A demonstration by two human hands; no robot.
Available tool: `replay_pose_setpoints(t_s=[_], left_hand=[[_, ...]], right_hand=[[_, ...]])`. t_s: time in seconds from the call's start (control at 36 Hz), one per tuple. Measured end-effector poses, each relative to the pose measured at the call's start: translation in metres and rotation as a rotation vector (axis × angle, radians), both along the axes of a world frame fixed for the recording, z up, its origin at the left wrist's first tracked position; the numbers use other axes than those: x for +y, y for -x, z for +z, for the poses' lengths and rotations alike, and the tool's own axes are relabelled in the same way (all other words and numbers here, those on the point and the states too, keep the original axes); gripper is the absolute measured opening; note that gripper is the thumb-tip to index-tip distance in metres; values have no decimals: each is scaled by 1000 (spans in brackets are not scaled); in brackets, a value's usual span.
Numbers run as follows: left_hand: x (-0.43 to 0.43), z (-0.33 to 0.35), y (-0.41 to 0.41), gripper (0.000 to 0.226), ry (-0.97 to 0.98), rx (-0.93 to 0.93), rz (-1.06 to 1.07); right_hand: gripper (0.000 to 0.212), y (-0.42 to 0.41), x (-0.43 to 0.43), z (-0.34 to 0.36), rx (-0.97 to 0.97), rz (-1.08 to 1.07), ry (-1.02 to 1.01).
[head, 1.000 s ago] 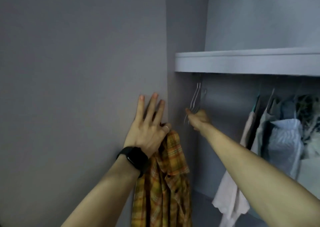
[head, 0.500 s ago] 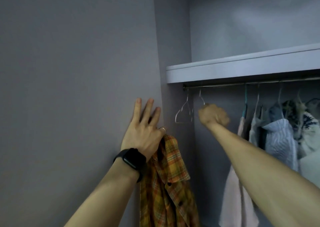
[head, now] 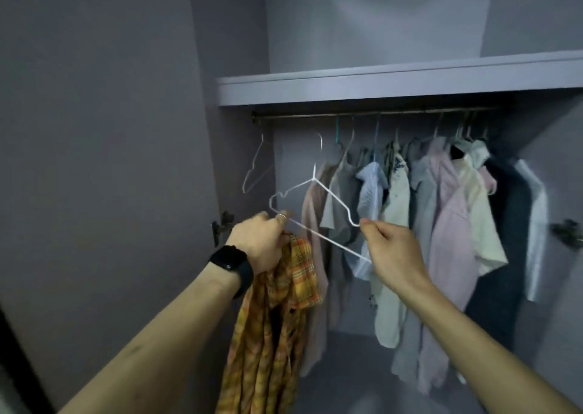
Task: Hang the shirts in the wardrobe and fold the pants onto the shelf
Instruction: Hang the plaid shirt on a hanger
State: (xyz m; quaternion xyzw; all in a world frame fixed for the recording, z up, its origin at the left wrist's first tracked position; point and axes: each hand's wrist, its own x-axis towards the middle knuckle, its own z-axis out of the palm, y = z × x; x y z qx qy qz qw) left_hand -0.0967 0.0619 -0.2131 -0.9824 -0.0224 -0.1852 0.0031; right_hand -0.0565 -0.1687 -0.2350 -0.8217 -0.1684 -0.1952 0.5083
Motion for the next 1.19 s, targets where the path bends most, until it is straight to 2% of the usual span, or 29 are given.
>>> replay_pose_setpoints(t_s=[0.06,0.08,0.19,0.31,0.39,0.44,0.5,0.58,0.64,0.67,0.72,0.78,0.83,0.89,0.94,1.0,1.06,1.14,1.19], left_hand=[[-28,-17,1,63,23,30,-58],[-40,-23,0,60,32,35,-76],[-72,-31,4,32,88,-15,-109],[-92,-34,11,30,-11,-76,-131],[-107,-40,18,39,-157,-114,-200],[-120,-46,20,39,-289,-153,-278],[-134,-51,20,38,-427,-196,-350],[-152,-49,13,39,-468,-129,-378],[-158,-47,11,52,-329,-118,-359],[-160,-46,11,63,-204,-143,-342],[-162,-44,13,70,70,-204,-288],[-164,-38,14,58,318,-230,-224],[-166,-31,12,43,519,-200,-170],[-168,-25,10,33,670,-166,-154],[-168,-17,9,31,708,-128,-181],[-164,-9,14,38,680,-29,-251],[-156,-2,21,39,546,74,-280],[-130,7,28,25,20,86,-99],[-110,10,34,28,-158,64,24]], right_hand=[[57,19,-22,-13,29,79,-70],[59,26,-32,-18,33,116,-103],[59,40,-67,-34,18,218,-110],[44,34,-100,-44,77,247,195],[24,28,-111,-38,125,302,263],[30,26,-108,-25,140,346,181],[32,24,-100,-5,151,387,6],[26,16,-96,22,354,428,-359],[31,11,-102,32,472,359,-493],[33,8,-106,32,456,273,-499],[38,8,-117,22,297,51,-395],[40,16,-126,2,110,-100,-233],[45,29,-129,-22,57,-73,-112],[47,41,-124,-43,101,41,15],[35,45,-116,-58,97,96,112],[16,42,-116,-64,32,20,148],[10,33,-125,-63,53,-69,137],[21,14,-154,-57,138,-184,142],[21,3,-176,-54,208,-271,198]])
